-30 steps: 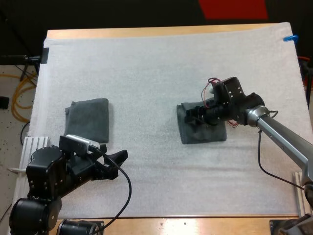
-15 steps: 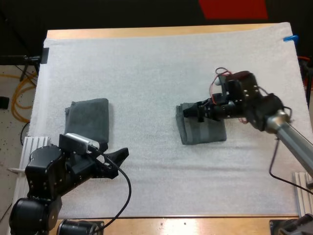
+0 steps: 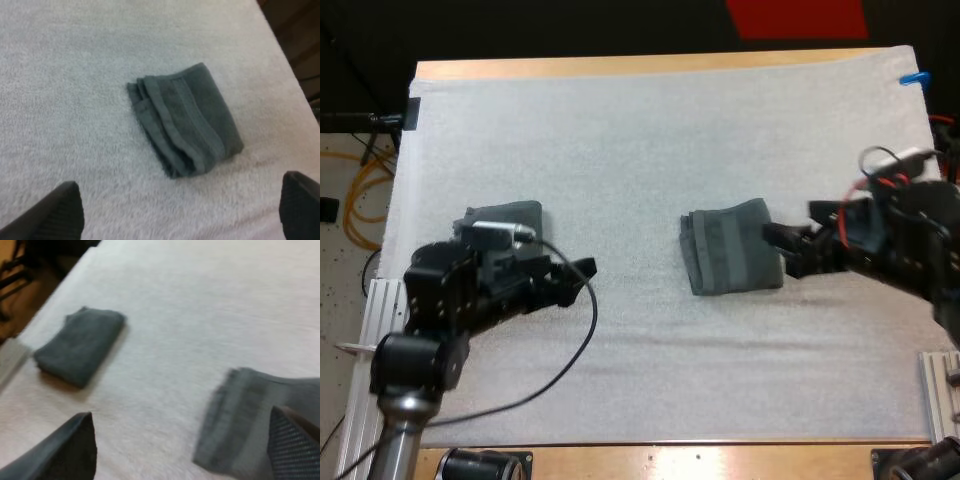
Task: Pick towel from pile fold and stack
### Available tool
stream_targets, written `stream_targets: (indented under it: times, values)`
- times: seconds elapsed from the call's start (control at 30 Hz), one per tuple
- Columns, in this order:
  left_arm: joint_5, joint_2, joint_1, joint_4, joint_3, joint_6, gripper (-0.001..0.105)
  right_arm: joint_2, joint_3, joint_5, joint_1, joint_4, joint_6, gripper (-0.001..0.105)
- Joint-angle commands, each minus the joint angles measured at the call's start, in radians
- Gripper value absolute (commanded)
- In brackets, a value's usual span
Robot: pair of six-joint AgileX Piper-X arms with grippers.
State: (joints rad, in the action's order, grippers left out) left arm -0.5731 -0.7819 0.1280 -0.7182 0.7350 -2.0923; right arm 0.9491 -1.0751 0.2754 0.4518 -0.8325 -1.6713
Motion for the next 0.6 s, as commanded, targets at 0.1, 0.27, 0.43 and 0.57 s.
stream_targets:
  times: [0.1, 0.27, 0.43, 0.57]
  values:
    - [0.013, -0.112, 0.108, 0.110, 0.003, -0.056, 0.077, -0.101, -0.007, -0.040, 0.002, -0.134, -0.008, 0.069]
    - [0.167, -0.235, 0.267, 0.220, 0.003, -0.106, 0.077, -0.182, -0.006, -0.117, 0.002, -0.253, 0.022, 0.069]
    - [0.293, -0.376, 0.366, 0.324, 0.028, -0.163, 0.077, -0.236, -0.004, -0.199, 0.002, -0.354, 0.024, 0.069]
    - [0.301, -0.531, 0.390, 0.361, 0.108, -0.172, 0.077, -0.264, 0.003, -0.212, 0.002, -0.381, 0.024, 0.069]
